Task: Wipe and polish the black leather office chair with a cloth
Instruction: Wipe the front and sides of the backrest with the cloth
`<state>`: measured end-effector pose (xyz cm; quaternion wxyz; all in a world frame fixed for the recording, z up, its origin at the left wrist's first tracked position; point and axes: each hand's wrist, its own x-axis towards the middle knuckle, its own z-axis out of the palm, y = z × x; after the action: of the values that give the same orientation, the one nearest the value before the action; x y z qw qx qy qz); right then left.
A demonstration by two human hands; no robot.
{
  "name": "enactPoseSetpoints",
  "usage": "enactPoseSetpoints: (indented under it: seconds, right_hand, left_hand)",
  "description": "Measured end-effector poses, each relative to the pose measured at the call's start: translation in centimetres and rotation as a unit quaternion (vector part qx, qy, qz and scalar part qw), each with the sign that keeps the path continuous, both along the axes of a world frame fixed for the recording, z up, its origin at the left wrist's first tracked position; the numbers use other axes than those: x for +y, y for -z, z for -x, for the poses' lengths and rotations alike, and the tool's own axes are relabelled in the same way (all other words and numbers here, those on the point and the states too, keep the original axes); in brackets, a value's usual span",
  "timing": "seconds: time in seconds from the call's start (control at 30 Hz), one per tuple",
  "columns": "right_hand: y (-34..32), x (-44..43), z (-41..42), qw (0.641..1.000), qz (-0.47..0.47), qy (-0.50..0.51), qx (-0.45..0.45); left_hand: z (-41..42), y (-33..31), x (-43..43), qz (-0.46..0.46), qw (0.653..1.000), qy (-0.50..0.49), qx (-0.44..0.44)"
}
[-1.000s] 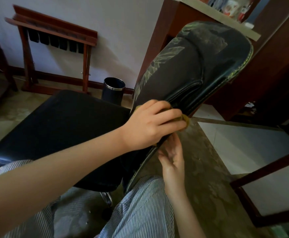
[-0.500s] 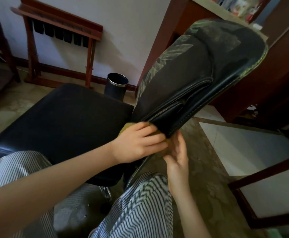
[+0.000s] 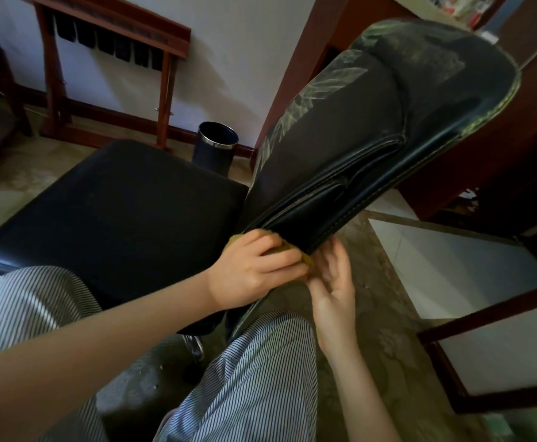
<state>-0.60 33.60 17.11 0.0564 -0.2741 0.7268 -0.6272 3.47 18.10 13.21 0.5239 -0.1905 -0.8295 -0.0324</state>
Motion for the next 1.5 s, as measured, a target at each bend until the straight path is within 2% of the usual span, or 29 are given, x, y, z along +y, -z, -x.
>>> enactPoseSetpoints:
  seconds: [0.1,0.13,0.17,0.2,0.27,0.3,0.37,0.43,0.47,0.53,0.6,0.73,0.83,1.07,1.33,1.4,1.5]
  right_hand:
    - [0.0,0.3,0.2,0.993,-0.076,0.015,0.085]
    - [0.1,0.6,0.3,0.982,-0.109,0.039,0.152]
    - [0.1,1.0,0.6,0.955,-0.147,0.071,0.247]
    - [0.0,1.5,1.1,0.908,-0.191,0.099,0.360]
    - [-0.5,2.6,2.6,0.765,-0.255,0.110,0.582]
    - [-1.0,3.1,3.5,0.683,-0.276,0.098,0.669]
    - [-2.3,3.5,5.1,0.537,-0.316,0.075,0.779]
    - [-3.2,3.1,6.2,0.444,-0.370,0.044,0.815]
    - [-3.4,2.8,6.6,0.415,-0.389,0.017,0.822]
    - [-4.1,1.7,7.1,0.379,-0.388,-0.033,0.840]
    - [-5.0,0.5,7.4,0.373,-0.361,-0.051,0.853]
    - [-5.6,-0.8,6.7,0.402,-0.314,-0.090,0.855]
    - [-5.4,-1.0,5.6,0.425,-0.307,-0.096,0.846]
    - [-5.8,-2.7,1.7,0.426,-0.291,-0.103,0.850]
    - [-5.5,-6.1,-3.9,0.456,-0.288,-0.117,0.834]
    - [-5.5,-6.9,-4.9,0.459,-0.287,-0.126,0.832]
    - [-5.5,-7.7,-5.7,0.465,-0.278,-0.124,0.832]
  left_hand:
    - [-1.2,3.3,-0.1,0.012,0.998,-0.005,-0.069]
    - [-1.6,4.0,0.0,0.010,0.996,-0.007,-0.092]
    - [-2.0,4.6,0.0,-0.006,0.994,-0.010,-0.109]
    - [-2.5,4.9,0.1,-0.043,0.992,-0.016,-0.119]
    - [-3.6,5.5,0.9,-0.200,0.972,-0.031,-0.122]
    - [-4.2,5.7,1.4,-0.311,0.942,-0.041,-0.120]
    - [-5.2,6.0,2.6,-0.514,0.847,-0.068,-0.118]
    - [-5.8,6.2,3.6,-0.626,0.763,-0.094,-0.131]
    - [-6.0,6.2,4.2,-0.655,0.736,-0.098,-0.139]
    - [-6.2,5.7,5.2,-0.697,0.698,-0.085,-0.141]
    - [-6.2,4.6,6.3,-0.728,0.669,-0.066,-0.133]
    - [-5.5,2.4,8.1,-0.760,0.640,-0.038,-0.107]
    - [-5.4,1.9,9.2,-0.762,0.639,-0.043,-0.099]
    - [-7.5,2.4,8.9,-0.775,0.625,-0.079,-0.050]
    - [-11.1,5.0,6.3,-0.715,0.685,-0.136,0.014]
    - [-12.0,6.1,5.6,-0.718,0.678,-0.156,0.015]
    - [-13.1,7.5,4.5,-0.746,0.643,-0.175,-0.002]
